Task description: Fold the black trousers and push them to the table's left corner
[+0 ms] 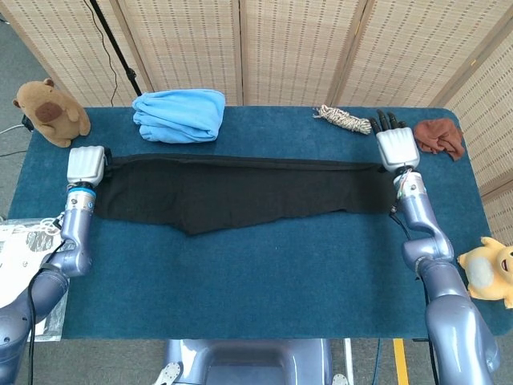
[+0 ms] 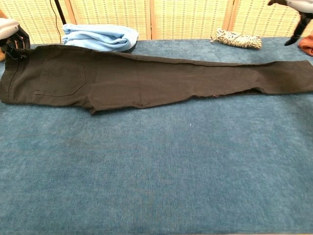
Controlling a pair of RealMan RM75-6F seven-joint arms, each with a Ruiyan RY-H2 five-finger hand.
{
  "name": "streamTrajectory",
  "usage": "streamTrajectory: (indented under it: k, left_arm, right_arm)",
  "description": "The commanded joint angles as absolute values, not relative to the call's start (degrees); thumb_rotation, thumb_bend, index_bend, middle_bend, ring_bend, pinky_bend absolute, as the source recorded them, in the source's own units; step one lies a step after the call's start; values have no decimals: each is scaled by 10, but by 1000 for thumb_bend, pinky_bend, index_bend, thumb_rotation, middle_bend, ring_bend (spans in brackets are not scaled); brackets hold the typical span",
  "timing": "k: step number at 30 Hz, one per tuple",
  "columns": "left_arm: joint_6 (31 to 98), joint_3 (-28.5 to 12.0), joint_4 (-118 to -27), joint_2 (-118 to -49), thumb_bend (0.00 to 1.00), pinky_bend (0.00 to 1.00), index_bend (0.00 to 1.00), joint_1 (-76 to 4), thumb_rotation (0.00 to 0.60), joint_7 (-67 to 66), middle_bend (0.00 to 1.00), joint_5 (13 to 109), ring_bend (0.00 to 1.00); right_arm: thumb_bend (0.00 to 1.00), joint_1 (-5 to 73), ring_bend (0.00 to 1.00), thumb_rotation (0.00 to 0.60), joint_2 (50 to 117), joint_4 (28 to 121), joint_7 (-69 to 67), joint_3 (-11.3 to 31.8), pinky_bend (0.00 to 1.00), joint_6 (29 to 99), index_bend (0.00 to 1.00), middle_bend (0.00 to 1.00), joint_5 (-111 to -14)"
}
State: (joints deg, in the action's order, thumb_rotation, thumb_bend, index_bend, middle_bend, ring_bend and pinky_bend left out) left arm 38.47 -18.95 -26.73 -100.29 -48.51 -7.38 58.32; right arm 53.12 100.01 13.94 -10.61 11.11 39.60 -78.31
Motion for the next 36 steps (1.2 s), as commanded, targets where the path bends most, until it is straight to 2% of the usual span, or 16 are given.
streamTrajectory:
  k: [1, 5, 8, 11, 13, 15, 18, 23, 25, 27, 30, 36]
  left_arm:
    - [368, -190, -239, -1019, 396, 508, 719, -495, 600, -68, 663, 585, 449]
    - [353, -192, -206, -1035, 391, 508, 706, -507, 600, -51, 658, 589, 449]
    - [352, -194, -193, -1042, 356, 508, 611, -511, 600, -29, 569, 594, 422]
    - [361, -195, -176, -1047, 230, 507, 313, -512, 600, -14, 353, 600, 320]
    - [364, -196, -172, -1045, 131, 502, 67, -511, 600, -6, 144, 603, 179]
    - [365, -196, -179, -1037, 86, 477, 1, -508, 600, 10, 33, 609, 84]
    - [371, -190, -199, -1021, 53, 428, 0, -499, 600, 34, 0, 622, 6]
    - [385, -160, -286, -963, 43, 289, 0, -470, 600, 105, 0, 669, 0]
    - [402, -138, -337, -928, 42, 248, 0, -451, 600, 143, 0, 703, 0]
    - [444, -94, -412, -872, 39, 213, 0, -415, 600, 187, 0, 762, 0]
    - [491, -55, -472, -821, 29, 161, 0, -382, 600, 220, 0, 811, 0]
    - [557, -11, -497, -795, 4, 142, 0, -337, 600, 239, 0, 857, 0]
  right_arm:
    - [0, 503, 0, 600, 970, 183, -113, 107, 224, 423, 0, 0, -784]
    - [0, 474, 0, 600, 929, 247, -112, 104, 227, 455, 0, 0, -785]
    - [0, 454, 0, 600, 897, 298, -101, 104, 229, 478, 0, 0, -782]
    - [0, 432, 0, 600, 861, 362, -77, 105, 253, 498, 0, 0, -777]
    - [0, 420, 0, 600, 842, 398, -62, 105, 257, 510, 0, 0, -773]
    - [0, 405, 0, 600, 821, 442, -46, 103, 257, 523, 0, 0, -770]
    - [0, 382, 0, 600, 793, 500, -22, 99, 257, 545, 0, 0, -766]
    - [0, 341, 0, 600, 754, 584, -4, 91, 258, 589, 0, 0, -764]
    - [0, 323, 0, 600, 742, 612, -2, 85, 258, 608, 0, 0, -765]
    - [0, 293, 0, 600, 727, 644, -5, 75, 258, 640, 0, 0, -769]
    - [0, 266, 0, 600, 717, 667, -9, 65, 257, 667, 0, 0, -773]
    - [0, 226, 0, 600, 716, 683, -42, 56, 257, 708, 0, 0, -779]
